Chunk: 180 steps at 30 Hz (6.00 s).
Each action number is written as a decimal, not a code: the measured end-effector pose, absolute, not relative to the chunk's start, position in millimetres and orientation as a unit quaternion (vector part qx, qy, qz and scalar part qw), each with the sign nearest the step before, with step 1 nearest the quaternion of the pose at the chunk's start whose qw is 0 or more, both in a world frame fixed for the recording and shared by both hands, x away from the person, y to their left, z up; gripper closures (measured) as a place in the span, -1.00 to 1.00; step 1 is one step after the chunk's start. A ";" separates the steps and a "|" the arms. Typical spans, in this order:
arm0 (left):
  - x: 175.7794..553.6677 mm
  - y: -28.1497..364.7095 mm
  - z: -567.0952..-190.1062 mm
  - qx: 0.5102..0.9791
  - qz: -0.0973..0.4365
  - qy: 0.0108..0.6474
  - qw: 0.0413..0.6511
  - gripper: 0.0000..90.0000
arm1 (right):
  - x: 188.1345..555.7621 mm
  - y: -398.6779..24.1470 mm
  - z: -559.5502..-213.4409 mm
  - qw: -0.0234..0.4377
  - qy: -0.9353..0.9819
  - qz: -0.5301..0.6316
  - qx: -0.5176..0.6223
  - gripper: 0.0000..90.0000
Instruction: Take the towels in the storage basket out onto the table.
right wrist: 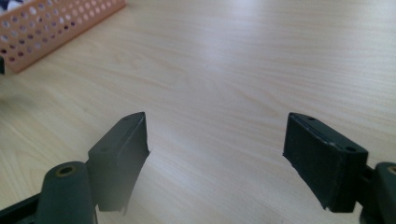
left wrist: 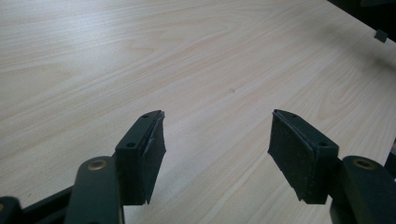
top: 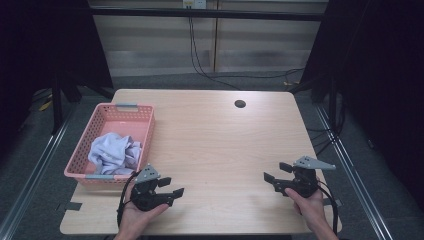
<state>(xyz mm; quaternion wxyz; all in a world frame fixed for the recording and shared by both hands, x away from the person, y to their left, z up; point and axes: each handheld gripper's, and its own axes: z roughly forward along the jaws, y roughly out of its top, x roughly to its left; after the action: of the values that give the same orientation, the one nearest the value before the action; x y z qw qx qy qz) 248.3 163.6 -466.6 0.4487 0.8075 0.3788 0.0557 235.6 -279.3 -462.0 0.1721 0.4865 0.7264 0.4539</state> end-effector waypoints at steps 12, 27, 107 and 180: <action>245.7 167.1 -444.1 0.818 0.062 0.362 0.443 -0.42 | 223.0 -286.8 -460.4 0.163 0.745 0.441 0.473 -0.55; 276.0 207.0 -389.5 0.808 0.093 0.389 0.432 -0.45 | 220.4 -288.7 -467.5 0.145 0.758 0.435 0.465 -0.58; 405.3 275.2 -453.3 0.870 0.021 0.486 0.076 0.03 | 227.4 -276.7 -473.4 0.111 0.787 0.428 0.431 -0.49; 388.6 325.0 -334.6 0.804 0.026 0.485 0.345 0.12 | 228.6 -280.1 -472.0 0.113 0.777 0.432 0.444 -0.50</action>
<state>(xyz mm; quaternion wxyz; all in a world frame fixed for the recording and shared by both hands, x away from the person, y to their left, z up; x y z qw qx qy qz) 388.6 325.0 -334.6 0.3446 0.8036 0.4846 0.0263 228.6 -280.1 -472.0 0.1128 0.4441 0.7766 0.4324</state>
